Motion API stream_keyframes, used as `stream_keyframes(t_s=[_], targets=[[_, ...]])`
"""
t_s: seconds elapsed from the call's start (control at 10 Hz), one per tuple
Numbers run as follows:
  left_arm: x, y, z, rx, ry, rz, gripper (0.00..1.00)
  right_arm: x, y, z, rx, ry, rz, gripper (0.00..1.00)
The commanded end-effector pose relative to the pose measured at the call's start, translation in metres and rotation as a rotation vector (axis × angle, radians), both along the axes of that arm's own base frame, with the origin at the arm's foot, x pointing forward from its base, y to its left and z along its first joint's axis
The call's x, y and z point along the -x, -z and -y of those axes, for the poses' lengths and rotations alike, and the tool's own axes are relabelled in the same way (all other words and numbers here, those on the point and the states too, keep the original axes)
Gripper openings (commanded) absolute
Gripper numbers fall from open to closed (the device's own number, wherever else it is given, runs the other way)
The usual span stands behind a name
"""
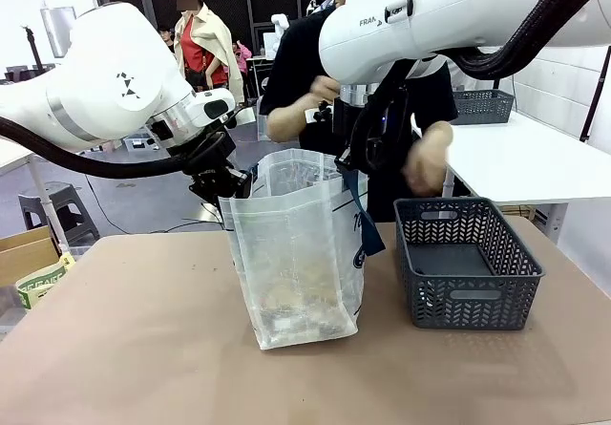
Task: Transfer purchased items from the store into the shopping bag.
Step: Move the Reusable shopping bag to the right side of the table.
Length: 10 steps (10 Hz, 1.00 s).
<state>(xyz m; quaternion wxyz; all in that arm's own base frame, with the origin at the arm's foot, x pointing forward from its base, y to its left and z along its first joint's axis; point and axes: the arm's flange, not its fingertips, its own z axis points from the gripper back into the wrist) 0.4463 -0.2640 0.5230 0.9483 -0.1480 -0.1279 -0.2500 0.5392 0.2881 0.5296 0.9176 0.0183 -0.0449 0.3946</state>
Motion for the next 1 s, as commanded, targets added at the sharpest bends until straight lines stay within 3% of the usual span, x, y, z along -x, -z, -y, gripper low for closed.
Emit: stream_keyframes(t_s=[0.0, 0.9], targets=[[0.0002, -0.0007, -0.0007, -0.005, 0.002, 0.004, 0.00, -0.0001, -0.0006, 0.0008, 0.000, 0.001, 0.001, 0.00], [0.0002, -0.0007, -0.0007, -0.005, 0.002, 0.004, 0.00, -0.0001, -0.0006, 0.0008, 0.000, 0.001, 0.001, 0.00]])
